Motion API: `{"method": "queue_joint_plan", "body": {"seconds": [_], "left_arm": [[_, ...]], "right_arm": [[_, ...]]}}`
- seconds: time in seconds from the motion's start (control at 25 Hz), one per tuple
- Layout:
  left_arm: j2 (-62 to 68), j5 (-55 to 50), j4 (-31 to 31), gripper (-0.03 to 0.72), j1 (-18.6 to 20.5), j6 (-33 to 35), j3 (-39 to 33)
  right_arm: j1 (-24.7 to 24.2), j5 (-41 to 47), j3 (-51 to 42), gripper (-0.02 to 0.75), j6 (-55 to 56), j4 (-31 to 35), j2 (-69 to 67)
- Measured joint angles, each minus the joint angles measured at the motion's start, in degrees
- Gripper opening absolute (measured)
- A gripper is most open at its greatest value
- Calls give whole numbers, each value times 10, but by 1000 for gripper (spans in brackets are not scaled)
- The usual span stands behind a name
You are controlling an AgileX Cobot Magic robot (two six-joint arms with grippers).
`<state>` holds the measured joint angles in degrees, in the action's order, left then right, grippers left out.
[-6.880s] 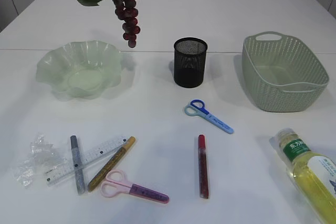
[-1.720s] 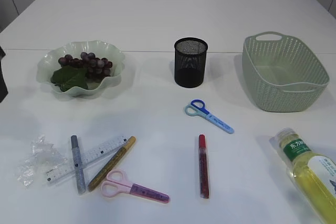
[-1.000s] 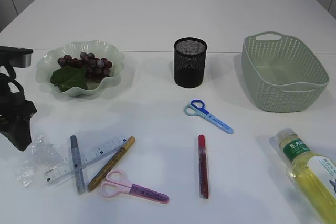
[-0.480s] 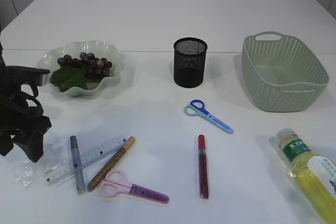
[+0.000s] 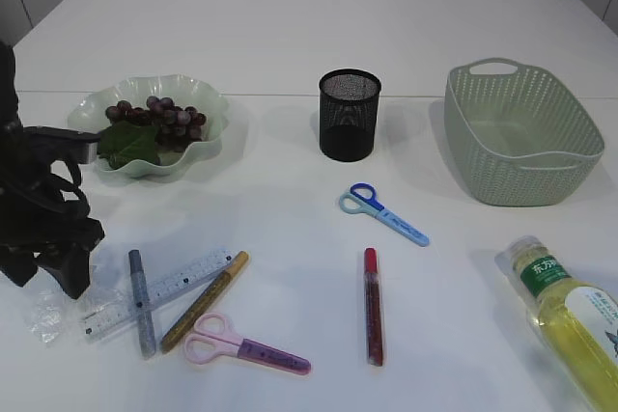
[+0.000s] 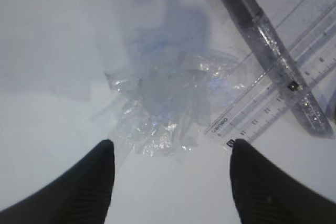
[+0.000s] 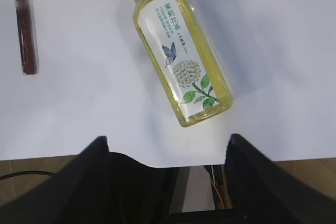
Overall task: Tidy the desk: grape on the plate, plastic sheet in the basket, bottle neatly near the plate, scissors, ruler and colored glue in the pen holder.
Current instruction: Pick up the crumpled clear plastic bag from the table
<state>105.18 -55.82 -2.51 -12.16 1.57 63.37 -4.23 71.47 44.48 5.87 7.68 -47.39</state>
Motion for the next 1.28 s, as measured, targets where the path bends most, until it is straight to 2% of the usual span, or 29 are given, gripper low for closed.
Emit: {"method": "queue_joint_plan", "body": {"seconds": [1.28], "left_arm": [[75,34,39,473,0,3,4]], "right_arm": [[0,0,0,531,0,0,0]]}}
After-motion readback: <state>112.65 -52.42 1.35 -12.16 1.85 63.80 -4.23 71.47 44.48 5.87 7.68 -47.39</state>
